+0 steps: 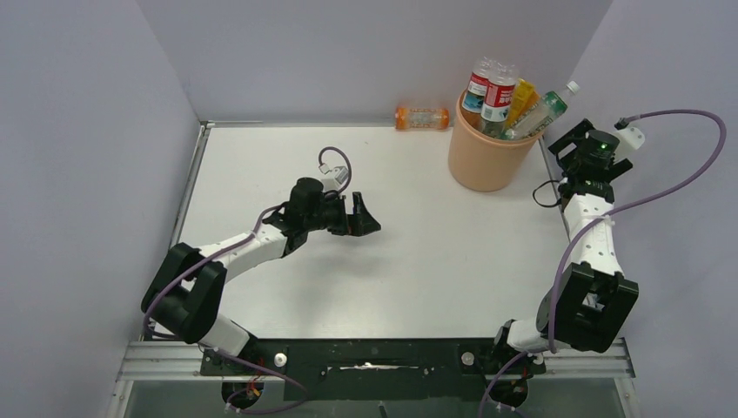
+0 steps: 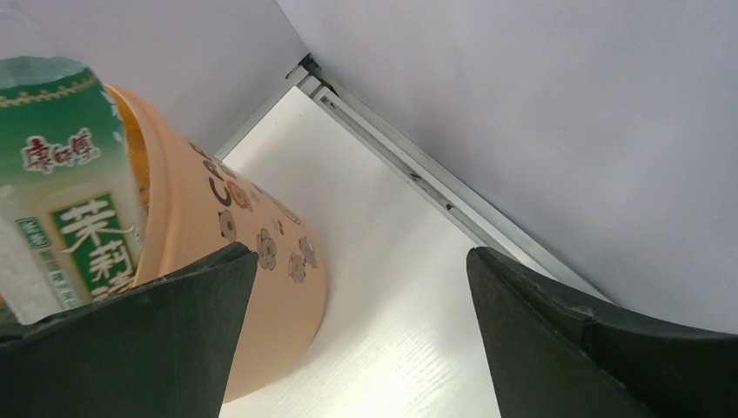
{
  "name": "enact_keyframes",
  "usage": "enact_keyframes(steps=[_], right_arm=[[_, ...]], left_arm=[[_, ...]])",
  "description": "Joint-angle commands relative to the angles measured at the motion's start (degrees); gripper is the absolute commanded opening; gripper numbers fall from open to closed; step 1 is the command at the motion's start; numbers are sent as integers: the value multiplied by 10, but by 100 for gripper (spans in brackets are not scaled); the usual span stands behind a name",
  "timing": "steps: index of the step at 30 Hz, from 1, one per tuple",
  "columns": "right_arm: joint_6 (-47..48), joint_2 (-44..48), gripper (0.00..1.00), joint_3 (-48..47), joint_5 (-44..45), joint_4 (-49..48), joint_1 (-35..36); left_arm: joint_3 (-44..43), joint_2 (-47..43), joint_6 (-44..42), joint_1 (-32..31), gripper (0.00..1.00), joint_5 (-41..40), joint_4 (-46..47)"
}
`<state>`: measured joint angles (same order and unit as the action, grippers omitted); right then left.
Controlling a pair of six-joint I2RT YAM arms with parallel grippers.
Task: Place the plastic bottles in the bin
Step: Move the trash bin to the center of the board.
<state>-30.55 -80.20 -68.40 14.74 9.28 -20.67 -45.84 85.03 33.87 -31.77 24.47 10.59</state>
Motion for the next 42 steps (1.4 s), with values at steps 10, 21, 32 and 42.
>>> enact_keyframes(steps=[10, 21, 32, 42], right_arm=[[-48, -55, 98, 27, -90, -229, -10], [-40, -97, 98, 0, -138, -246, -10], [-35, -93, 99, 16, -171, -306, -10], [-30, -117, 100, -3, -197, -311, -10]], left_arm=[[-71, 58, -5, 2, 97, 22, 65], [-67, 65, -4, 1, 97, 37, 66], [-63, 65, -2, 1, 97, 35, 62], [-62, 73, 3, -3, 97, 37, 69]])
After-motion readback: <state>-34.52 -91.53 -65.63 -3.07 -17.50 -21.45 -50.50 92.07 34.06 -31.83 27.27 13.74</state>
